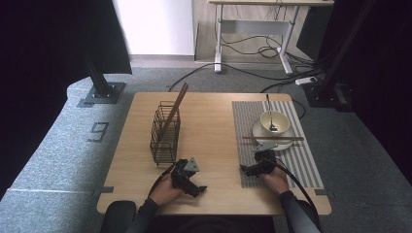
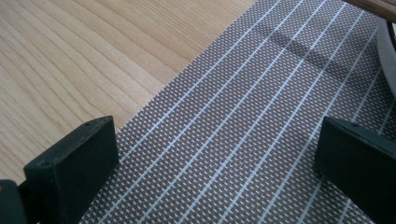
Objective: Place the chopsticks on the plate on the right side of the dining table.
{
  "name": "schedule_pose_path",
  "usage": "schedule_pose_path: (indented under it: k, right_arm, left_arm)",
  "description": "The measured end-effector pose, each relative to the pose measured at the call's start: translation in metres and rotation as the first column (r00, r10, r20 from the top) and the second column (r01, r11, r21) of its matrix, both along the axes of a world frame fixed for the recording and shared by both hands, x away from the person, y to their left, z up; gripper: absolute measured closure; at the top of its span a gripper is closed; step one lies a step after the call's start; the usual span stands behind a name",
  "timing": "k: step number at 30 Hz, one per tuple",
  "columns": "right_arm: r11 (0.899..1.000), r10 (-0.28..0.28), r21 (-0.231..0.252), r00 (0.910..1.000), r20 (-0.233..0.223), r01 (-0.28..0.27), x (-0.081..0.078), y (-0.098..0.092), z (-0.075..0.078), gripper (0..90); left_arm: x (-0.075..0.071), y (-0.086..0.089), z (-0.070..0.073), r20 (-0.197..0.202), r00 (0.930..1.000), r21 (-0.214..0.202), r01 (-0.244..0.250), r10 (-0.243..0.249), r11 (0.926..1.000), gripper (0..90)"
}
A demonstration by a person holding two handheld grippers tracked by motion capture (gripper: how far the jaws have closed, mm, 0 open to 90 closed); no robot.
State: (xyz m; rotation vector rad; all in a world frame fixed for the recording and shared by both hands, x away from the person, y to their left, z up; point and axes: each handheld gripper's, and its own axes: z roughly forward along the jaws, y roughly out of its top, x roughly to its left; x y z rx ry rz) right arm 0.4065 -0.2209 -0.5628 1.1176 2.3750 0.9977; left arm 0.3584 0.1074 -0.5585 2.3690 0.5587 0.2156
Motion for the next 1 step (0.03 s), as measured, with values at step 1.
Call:
schedule_pose_path:
  k: [1]
  right_arm:
    - [1.000, 0.000, 0.000, 1.0000, 0.000, 0.000, 0.0000, 0.0000, 0.0000, 0.0]
  left_arm:
    - [0.0000, 0.0000, 0.0000, 0.000, 1.0000, 0.000, 0.000, 0.000, 1.0000, 0.0]
